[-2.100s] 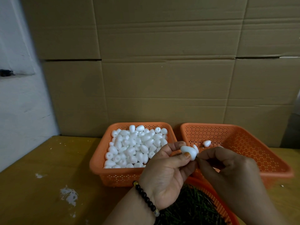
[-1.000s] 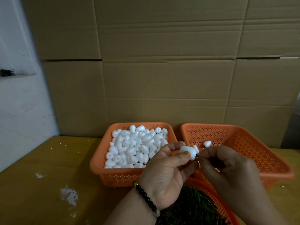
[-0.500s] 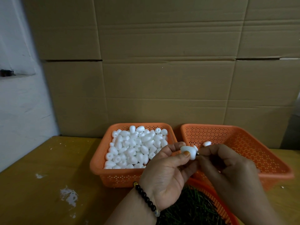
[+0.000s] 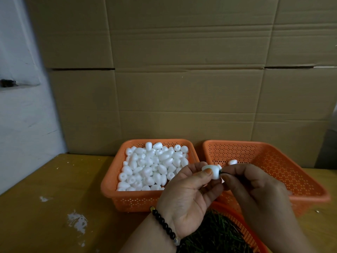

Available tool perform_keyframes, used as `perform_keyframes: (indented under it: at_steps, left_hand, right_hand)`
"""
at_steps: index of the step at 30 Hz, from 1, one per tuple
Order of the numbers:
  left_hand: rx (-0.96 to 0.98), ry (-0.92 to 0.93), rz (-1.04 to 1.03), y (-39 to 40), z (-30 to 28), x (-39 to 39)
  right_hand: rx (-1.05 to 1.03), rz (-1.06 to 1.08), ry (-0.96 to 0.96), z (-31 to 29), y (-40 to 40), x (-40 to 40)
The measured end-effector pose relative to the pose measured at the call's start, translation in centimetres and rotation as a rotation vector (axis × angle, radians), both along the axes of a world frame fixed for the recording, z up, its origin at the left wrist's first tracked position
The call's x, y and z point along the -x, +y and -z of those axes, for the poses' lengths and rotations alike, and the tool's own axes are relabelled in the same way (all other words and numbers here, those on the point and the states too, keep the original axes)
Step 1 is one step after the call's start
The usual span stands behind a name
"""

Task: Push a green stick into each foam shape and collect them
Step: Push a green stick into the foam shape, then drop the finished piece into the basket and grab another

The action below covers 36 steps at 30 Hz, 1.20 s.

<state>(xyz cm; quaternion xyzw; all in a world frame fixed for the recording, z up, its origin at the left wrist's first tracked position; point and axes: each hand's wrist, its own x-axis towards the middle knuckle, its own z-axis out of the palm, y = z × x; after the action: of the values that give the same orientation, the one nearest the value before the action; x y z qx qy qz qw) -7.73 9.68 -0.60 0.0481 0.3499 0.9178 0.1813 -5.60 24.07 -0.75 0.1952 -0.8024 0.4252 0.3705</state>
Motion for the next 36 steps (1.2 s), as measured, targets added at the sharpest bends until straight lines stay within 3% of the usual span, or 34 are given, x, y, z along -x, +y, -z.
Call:
perform_keyframes:
  at_steps: [11, 19, 21, 28, 34, 36]
  left_hand:
    - [0.025, 0.033, -0.002, 0.0, 0.2, 0.1]
    - [0.348, 0.174, -0.098, 0.2, 0.9, 0.0]
    - [0.377, 0.186, -0.114, 0.1, 0.8, 0.0]
    - [0.308, 0.102, -0.25, -1.3, -0.3, 0.9]
    - [0.418, 0.14, -0.426, -3.3, -0.3, 2.2]
    - [0.487, 0.157, -0.488, -4.0, -0.1, 2.7]
  right_hand:
    - [-0.011, 0.015, -0.041, 0.3, 0.2, 0.3]
    - [-0.16, -0.009, -0.053, 0.7, 0.3, 0.6]
    - [-0.094, -0.056, -0.128, 0.5, 0.5, 0.6]
    - [0.549, -0.345, -0.544, 0.2, 2.4, 2.1]
    - [0.514, -0.207, -0.632, 0.5, 5.1, 3.5]
    - [0.394, -0.058, -0.629, 0.8, 5.9, 4.0]
